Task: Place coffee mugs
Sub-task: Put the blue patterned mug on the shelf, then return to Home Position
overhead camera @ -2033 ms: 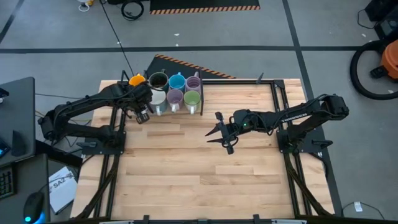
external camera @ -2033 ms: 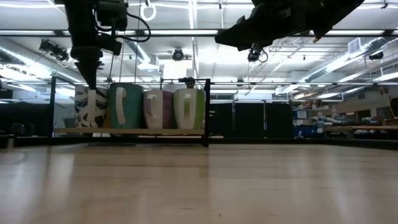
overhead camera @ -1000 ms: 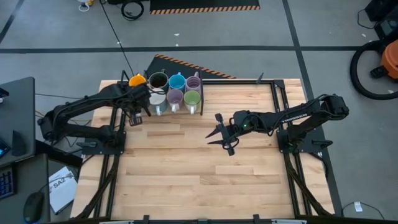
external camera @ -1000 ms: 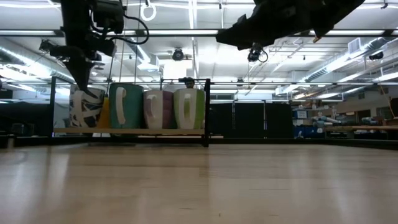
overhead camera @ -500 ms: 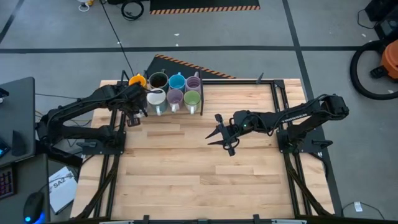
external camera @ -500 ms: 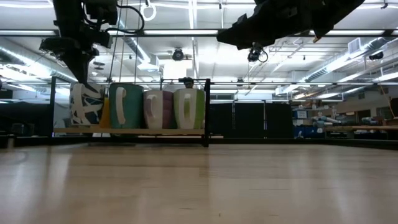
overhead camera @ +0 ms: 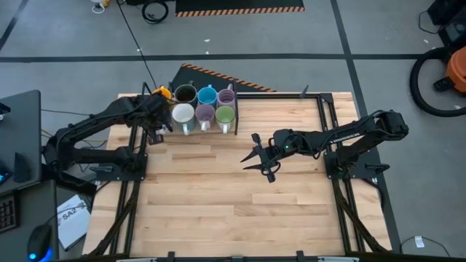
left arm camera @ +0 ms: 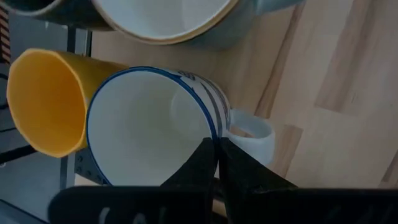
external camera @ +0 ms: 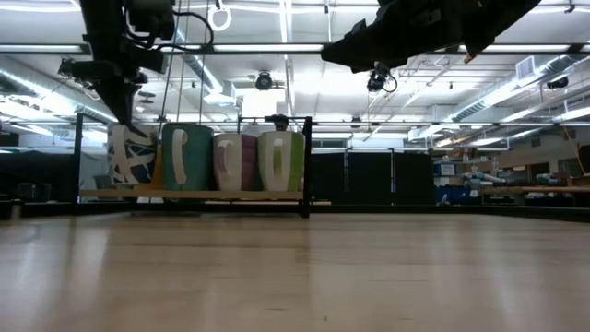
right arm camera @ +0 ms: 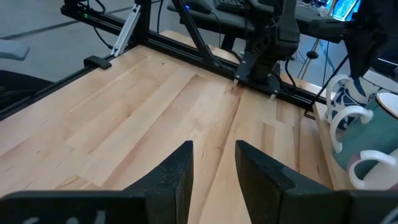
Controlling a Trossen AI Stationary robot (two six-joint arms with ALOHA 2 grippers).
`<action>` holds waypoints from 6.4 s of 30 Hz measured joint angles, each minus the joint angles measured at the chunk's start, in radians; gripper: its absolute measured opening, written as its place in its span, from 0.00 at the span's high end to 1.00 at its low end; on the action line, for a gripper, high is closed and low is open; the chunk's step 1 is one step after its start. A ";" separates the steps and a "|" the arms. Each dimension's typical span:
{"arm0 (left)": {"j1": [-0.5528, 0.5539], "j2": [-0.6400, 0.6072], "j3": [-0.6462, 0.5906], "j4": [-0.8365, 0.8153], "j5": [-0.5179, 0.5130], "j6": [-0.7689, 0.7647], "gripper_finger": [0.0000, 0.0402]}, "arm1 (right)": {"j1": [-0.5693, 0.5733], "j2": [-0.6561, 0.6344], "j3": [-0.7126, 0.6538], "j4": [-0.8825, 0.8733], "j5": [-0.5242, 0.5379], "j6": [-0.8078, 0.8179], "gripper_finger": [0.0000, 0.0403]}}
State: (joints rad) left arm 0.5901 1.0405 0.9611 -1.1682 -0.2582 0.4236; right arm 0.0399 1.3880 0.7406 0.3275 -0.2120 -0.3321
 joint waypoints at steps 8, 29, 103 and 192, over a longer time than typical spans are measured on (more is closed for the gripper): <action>0.037 0.000 0.000 -0.011 0.039 0.008 0.95 | 0.000 0.000 0.000 0.000 0.000 0.000 0.69; 0.037 -0.003 -0.048 0.000 -0.009 0.124 0.96 | 0.000 0.000 0.000 0.000 0.000 0.011 0.69; -0.113 0.041 0.084 -0.319 -0.001 -0.616 0.70 | -0.005 0.000 0.000 0.055 0.001 0.015 0.69; -0.680 -0.402 -0.368 0.899 -0.048 -0.467 0.84 | -0.046 -0.388 -0.263 0.100 0.057 0.212 0.69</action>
State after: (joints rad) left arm -0.0900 0.6388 0.5931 -0.2694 -0.3058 -0.0429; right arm -0.0061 0.9997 0.4773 0.4271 -0.1553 -0.1201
